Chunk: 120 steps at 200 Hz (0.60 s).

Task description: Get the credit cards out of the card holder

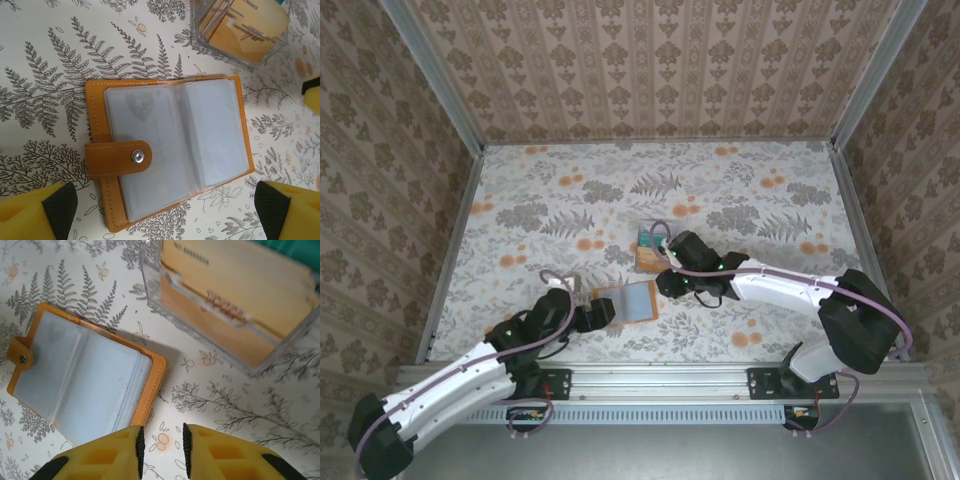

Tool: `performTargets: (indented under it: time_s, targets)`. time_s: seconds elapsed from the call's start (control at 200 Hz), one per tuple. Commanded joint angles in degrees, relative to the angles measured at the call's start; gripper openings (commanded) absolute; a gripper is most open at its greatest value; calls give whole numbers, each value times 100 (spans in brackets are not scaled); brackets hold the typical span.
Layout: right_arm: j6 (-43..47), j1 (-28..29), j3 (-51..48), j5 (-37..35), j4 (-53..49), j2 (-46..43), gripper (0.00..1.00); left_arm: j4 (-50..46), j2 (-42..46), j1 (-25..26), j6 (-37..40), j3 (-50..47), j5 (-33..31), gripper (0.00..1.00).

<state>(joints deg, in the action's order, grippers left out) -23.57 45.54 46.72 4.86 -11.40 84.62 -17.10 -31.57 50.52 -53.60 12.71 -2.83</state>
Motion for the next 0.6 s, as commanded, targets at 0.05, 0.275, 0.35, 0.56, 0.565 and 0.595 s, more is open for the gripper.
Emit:
performTargets:
  time_s: [0.05,0.275,0.35,0.56,0.565,0.595]
  targets:
    - [-858,271,-180,-187,674,327,32,303,-278,-12,-140,-24,65,95]
    - [-1125,641,-18,-317,809,897,32,523,-505,62,-219,-48,46,84]
    - [-1145,685,30,-386,771,1033,32,579,-564,90,-230,-49,46,79]
    - [-1204,761,47,-540,697,1159,32,765,-773,176,-255,-89,81,74]
    - [-1203,762,47,-539,694,1165,32,772,-781,172,-255,-87,81,74]
    - [-1209,777,43,-555,680,1183,32,799,-823,181,-264,-92,74,73]
